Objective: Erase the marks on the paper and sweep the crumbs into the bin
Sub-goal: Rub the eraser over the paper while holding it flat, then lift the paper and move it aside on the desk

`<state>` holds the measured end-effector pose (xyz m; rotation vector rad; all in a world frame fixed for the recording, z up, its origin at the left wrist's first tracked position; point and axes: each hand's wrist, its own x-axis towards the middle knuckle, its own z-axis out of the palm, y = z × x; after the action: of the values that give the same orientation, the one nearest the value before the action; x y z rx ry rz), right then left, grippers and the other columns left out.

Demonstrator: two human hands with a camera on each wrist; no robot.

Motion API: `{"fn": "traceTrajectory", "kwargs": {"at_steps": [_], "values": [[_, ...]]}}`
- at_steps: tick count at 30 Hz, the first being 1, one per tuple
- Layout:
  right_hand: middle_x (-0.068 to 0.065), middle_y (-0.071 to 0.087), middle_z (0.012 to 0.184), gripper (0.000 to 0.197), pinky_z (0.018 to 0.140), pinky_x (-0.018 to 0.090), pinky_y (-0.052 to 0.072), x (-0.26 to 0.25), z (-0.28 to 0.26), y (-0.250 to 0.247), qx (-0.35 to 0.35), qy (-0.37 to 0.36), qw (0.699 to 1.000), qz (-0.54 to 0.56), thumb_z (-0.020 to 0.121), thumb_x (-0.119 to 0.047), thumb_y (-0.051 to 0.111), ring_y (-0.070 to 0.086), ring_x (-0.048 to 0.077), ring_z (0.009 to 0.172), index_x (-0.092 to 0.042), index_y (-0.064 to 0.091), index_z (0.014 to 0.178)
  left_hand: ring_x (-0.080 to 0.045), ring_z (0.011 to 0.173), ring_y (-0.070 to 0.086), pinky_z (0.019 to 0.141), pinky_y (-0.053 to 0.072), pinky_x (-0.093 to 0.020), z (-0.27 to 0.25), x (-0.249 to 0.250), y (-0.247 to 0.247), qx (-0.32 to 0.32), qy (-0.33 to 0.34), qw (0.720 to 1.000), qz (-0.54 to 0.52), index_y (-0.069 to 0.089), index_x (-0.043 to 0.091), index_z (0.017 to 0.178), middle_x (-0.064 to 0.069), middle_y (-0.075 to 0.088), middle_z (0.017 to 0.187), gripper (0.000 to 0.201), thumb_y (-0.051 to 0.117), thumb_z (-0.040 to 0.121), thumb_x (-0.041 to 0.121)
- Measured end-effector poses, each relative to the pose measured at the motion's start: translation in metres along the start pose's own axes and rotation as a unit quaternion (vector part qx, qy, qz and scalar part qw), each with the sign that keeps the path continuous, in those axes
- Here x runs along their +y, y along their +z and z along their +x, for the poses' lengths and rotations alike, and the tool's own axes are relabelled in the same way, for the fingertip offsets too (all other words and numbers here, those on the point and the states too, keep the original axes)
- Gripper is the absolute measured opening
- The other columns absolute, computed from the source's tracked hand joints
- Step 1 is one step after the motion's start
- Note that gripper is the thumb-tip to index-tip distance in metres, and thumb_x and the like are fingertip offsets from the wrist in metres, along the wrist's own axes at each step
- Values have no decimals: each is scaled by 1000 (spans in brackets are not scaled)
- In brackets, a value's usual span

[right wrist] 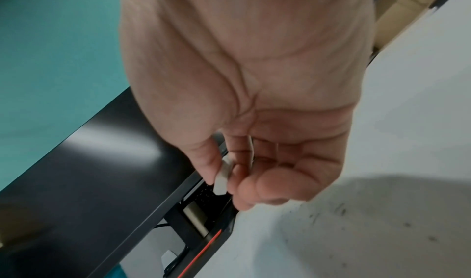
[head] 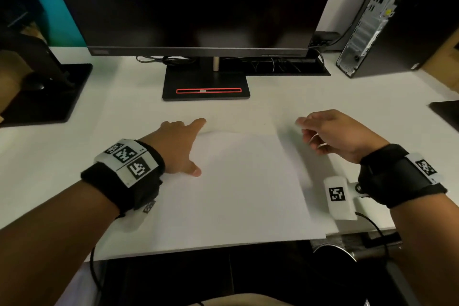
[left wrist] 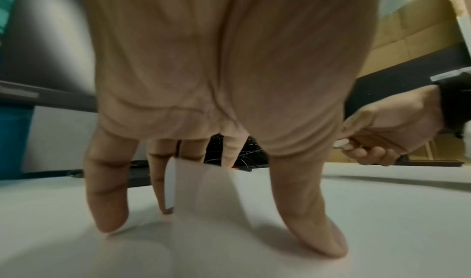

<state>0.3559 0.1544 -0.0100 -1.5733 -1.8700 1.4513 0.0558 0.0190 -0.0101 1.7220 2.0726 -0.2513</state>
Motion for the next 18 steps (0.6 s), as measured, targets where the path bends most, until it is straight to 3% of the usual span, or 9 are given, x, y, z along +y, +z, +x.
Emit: {"fn": "traceTrajectory", "kwargs": {"at_steps": [2, 5, 6, 9, 11, 13, 14, 16, 18], "values": [[8, 60, 78, 29, 56, 30, 44, 5, -2, 0, -4, -3, 1000, 5, 98, -34, 63, 52, 20, 63, -12, 60, 79, -25, 119, 51, 98, 47, -41, 1, -6, -1, 4, -7, 999, -39, 25, 32, 151, -1, 54, 129, 97, 85, 75, 40], [8, 59, 83, 30, 60, 33, 47, 8, -3, 6, -14, -19, 1000, 21, 98, -35, 64, 55, 21, 67, -12, 62, 78, -14, 94, 57, 79, 44, -25, -2, -16, -5, 64, 16, 992, -109, 56, 35, 112, 4, 61, 113, 35, 74, 86, 21], [8, 59, 84, 31, 62, 34, 48, 7, -3, 9, -10, -29, 999, 24, 97, -36, 65, 55, 21, 69, -13, 62, 77, -12, 86, 59, 73, 42, -21, -3, -19, -7, 83, 21, 988, -132, 59, 36, 102, 4, 63, 105, 27, 68, 89, 13], [6, 59, 82, 35, 69, 34, 51, -1, -2, 17, 24, -87, 996, 9, 96, -40, 66, 55, 18, 75, -17, 60, 70, -10, 76, 66, 66, 45, -20, -11, -22, -22, 133, 33, 968, -211, 64, 35, 94, 5, 69, 83, 41, 54, 87, -4], [14, 62, 83, 38, 74, 36, 50, -6, -1, 20, 35, -124, 992, -16, 95, -44, 66, 53, 19, 76, -17, 62, 68, -9, 77, 67, 67, 46, -22, -15, -17, -31, 172, 36, 958, -228, 63, 36, 97, 7, 69, 85, 38, 57, 89, 0], [19, 63, 87, 41, 75, 35, 48, -8, 0, 21, 38, -136, 989, -49, 94, -49, 65, 52, 16, 72, -14, 65, 74, -10, 88, 64, 72, 47, -23, -24, -6, -29, 171, 28, 963, -207, 60, 37, 114, 5, 66, 103, 25, 68, 93, 27], [17, 61, 83, 42, 74, 34, 47, -7, 0, 21, 38, -138, 988, -61, 94, -49, 65, 51, 15, 69, -12, 65, 75, -14, 99, 62, 81, 48, -27, -27, 1, -21, 139, 25, 976, -165, 54, 36, 131, 2, 62, 117, 44, 68, 90, 45], [1, 56, 70, 44, 73, 33, 45, -2, -1, 22, 40, -143, 986, -74, 95, -49, 64, 49, 12, 63, -10, 63, 76, -26, 128, 45, 103, 42, -36, -35, 16, 6, 15, 19, 998, -50, 20, 31, 157, -8, 43, 144, 97, 64, 80, 71], [-5, 51, 66, 46, 71, 32, 43, 5, -4, 23, 37, -141, 986, -77, 95, -50, 64, 47, 13, 63, -7, 61, 76, -33, 139, 24, 110, 37, -47, -44, 29, 28, -49, 12, 998, 29, -7, 35, 157, -10, 21, 153, 120, 67, 73, 76]]}}
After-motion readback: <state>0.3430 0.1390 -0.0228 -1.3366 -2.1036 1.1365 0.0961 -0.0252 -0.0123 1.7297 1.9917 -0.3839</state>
